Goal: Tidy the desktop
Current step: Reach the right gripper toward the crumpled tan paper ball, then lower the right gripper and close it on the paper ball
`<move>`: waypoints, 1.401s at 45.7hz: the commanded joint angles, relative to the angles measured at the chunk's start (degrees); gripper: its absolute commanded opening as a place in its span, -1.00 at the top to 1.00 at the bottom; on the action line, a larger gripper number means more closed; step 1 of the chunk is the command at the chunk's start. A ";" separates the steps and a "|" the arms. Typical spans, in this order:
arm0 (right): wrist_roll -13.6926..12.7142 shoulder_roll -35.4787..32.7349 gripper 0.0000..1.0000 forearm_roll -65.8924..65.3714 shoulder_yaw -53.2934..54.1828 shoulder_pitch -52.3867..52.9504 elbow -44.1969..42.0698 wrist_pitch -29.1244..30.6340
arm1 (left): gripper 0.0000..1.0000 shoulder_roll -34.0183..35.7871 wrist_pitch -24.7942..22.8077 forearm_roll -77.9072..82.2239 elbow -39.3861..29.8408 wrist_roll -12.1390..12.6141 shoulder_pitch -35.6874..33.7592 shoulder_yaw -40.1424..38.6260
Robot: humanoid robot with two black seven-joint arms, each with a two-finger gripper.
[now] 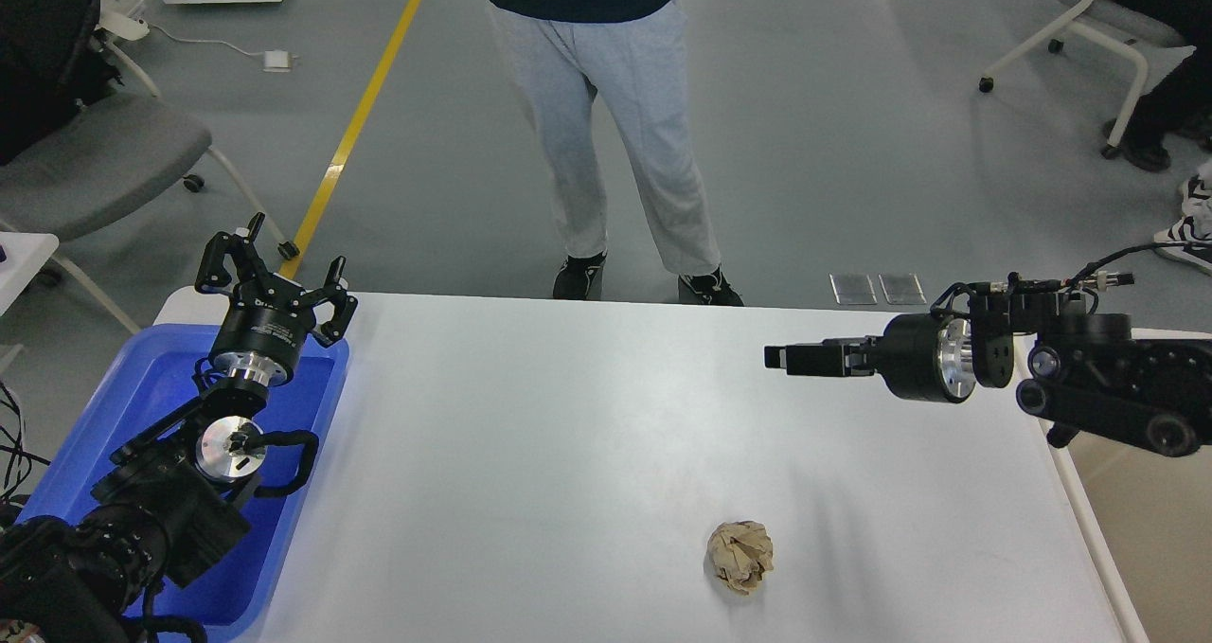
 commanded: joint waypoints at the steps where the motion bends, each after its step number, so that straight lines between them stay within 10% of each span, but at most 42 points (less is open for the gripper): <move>1: 0.27 5.68 -1.00 -9.97 -8.29 2.27 1.68 -2.07 | -1.00 0.00 -0.04 0.00 0.00 0.01 0.00 0.04; 22: 0.80 20.89 -1.00 -22.28 -18.58 -0.36 -0.52 -12.80 | -1.00 0.00 -0.22 0.00 0.00 0.01 0.00 0.04; 58: 0.80 22.39 -1.00 -27.03 -22.80 -11.00 -12.30 -25.10 | -1.00 0.09 -0.22 0.00 0.00 0.01 0.00 0.04; 64: 0.80 22.48 -0.58 -27.03 -22.80 -12.14 -13.79 -28.44 | -1.00 0.09 -0.22 0.00 0.00 0.01 0.00 0.04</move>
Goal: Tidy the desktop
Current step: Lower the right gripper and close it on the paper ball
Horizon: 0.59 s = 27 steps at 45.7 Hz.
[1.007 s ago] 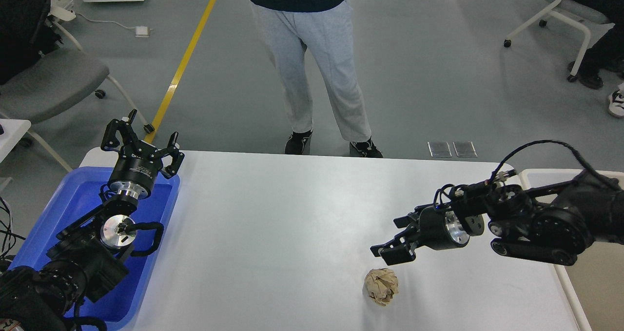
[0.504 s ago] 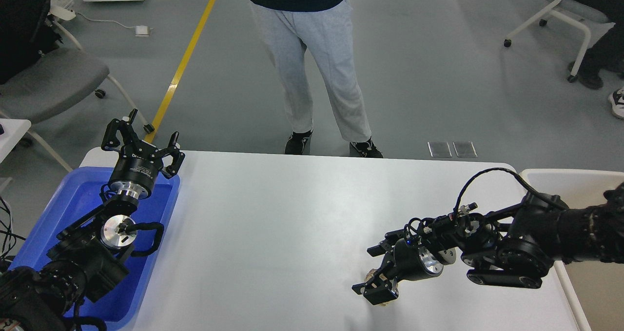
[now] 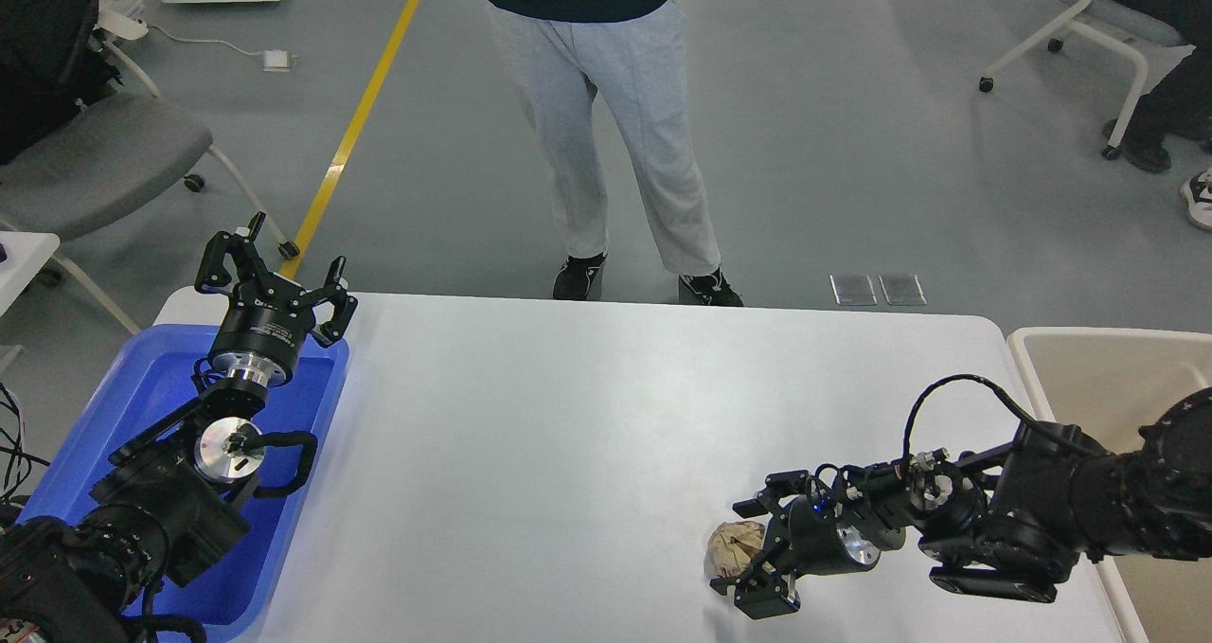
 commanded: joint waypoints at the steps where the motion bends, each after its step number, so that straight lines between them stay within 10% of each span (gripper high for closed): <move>1: 0.01 0.12 -0.47 -0.24 -0.25 -2.13 -2.05 -4.08 | -1.00 0.01 0.03 0.00 0.00 0.00 0.00 0.00; 4: -0.08 0.03 0.41 -0.16 -0.34 -2.22 -2.22 -4.00 | -1.00 0.01 -0.06 0.00 0.00 0.00 0.00 0.00; 9: -0.16 -0.32 1.00 0.37 -1.13 -2.22 -2.66 -4.00 | -1.00 0.01 -0.06 0.00 0.00 0.00 0.00 0.00; 27: -0.16 -2.60 1.00 1.07 -1.13 0.06 -1.61 -3.82 | -1.00 0.01 -0.06 0.00 0.00 0.09 0.00 0.00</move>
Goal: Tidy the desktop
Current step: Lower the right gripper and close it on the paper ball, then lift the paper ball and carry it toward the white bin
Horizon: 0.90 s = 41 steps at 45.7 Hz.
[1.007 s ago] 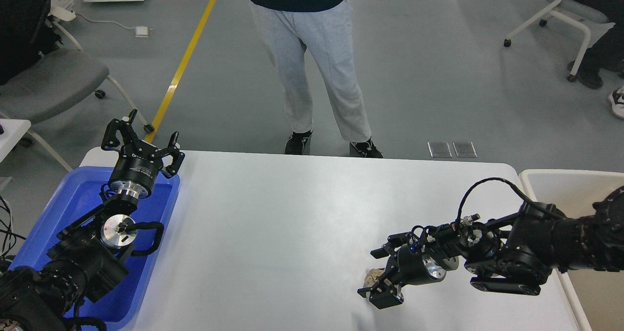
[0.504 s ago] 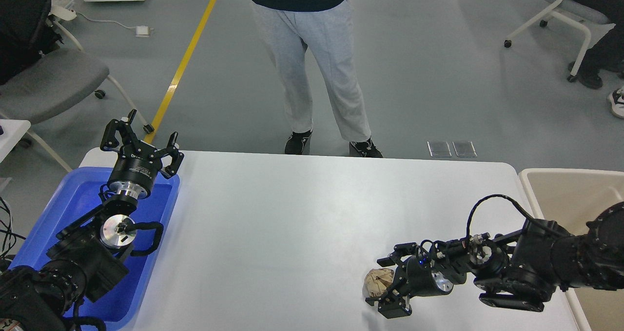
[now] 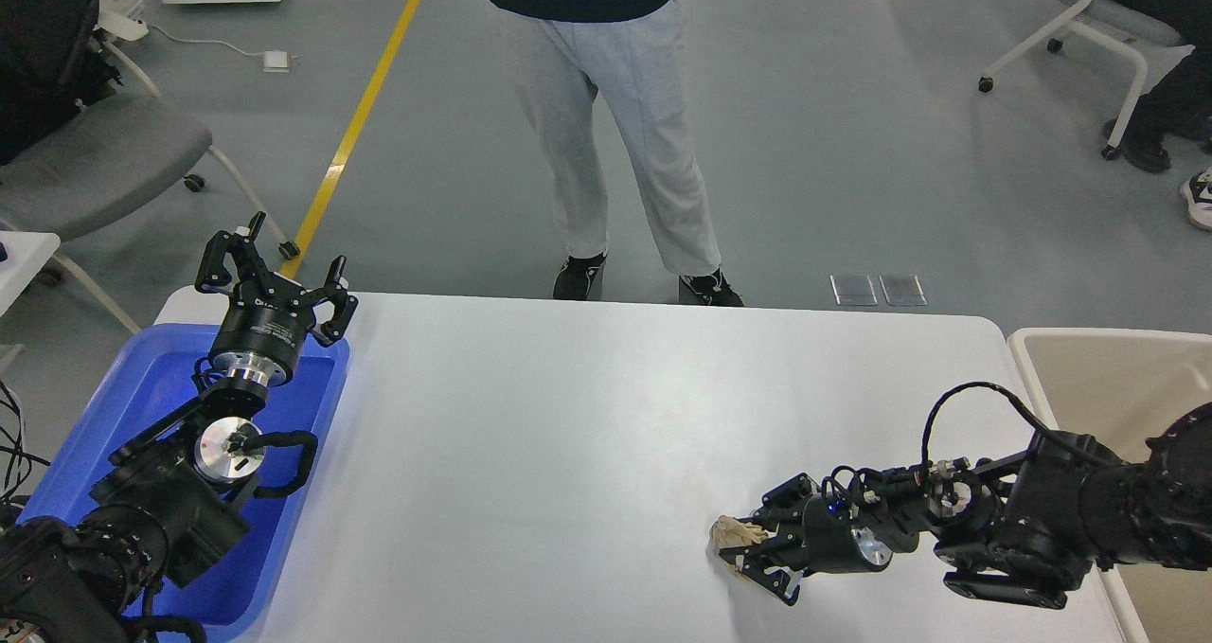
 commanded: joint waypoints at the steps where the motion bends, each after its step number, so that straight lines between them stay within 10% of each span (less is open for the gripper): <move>1: 0.03 -1.91 1.00 0.58 0.01 1.87 0.83 -0.12 | -1.00 0.01 -0.01 0.00 0.00 0.00 0.00 0.00; 41: 1.88 -21.86 1.00 14.47 0.71 42.21 26.32 22.03 | -1.00 0.09 0.08 0.00 0.00 0.00 0.00 0.00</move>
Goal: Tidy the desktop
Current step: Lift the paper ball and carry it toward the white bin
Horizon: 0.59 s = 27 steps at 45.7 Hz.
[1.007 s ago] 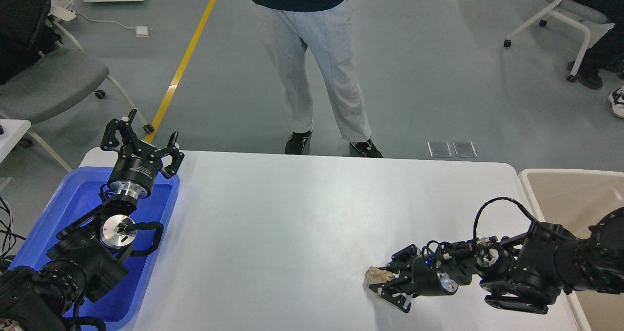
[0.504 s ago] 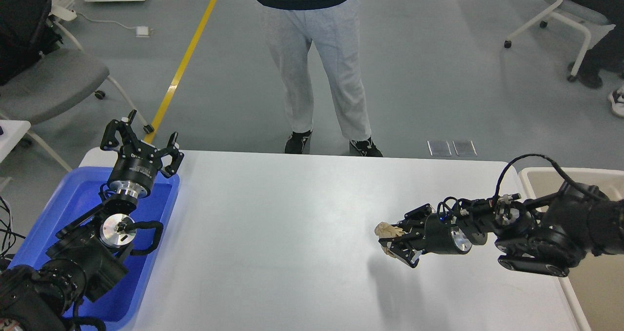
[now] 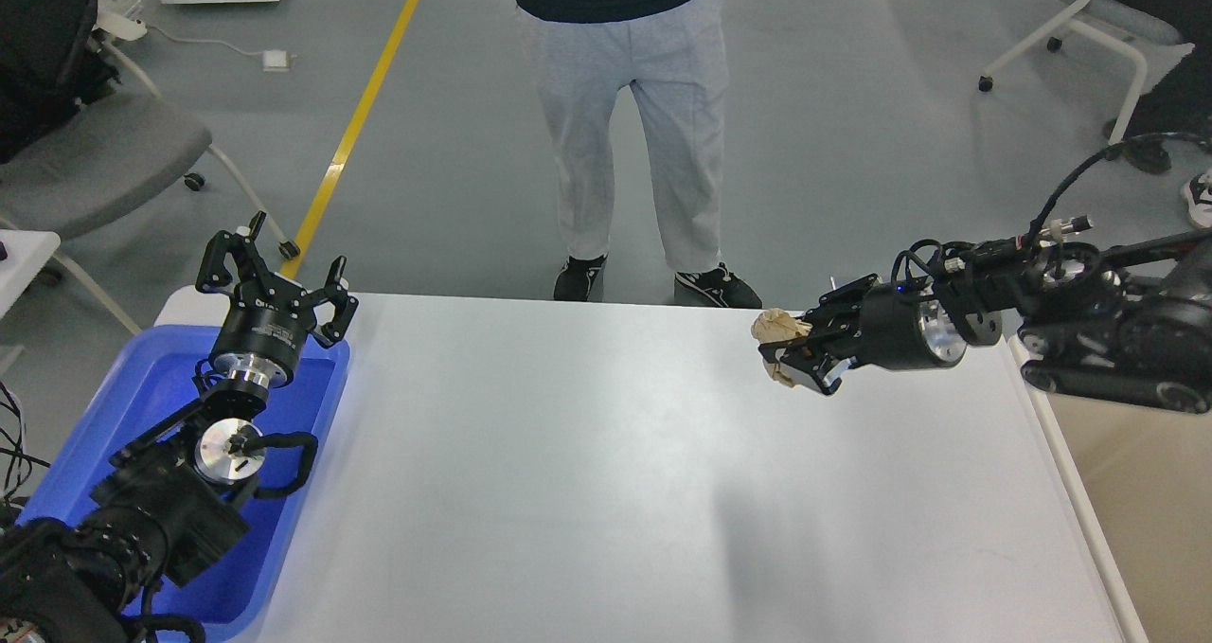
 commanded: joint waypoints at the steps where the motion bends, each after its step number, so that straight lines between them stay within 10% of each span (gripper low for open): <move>1: 0.99 -5.22 1.00 1.06 0.04 8.73 5.55 6.55 | -1.00 0.09 0.09 0.01 0.00 -0.03 0.09 0.00; 27: 3.19 -12.51 1.00 2.65 -0.14 12.70 6.70 9.90 | -1.00 0.09 0.18 0.01 0.00 -0.03 0.00 0.00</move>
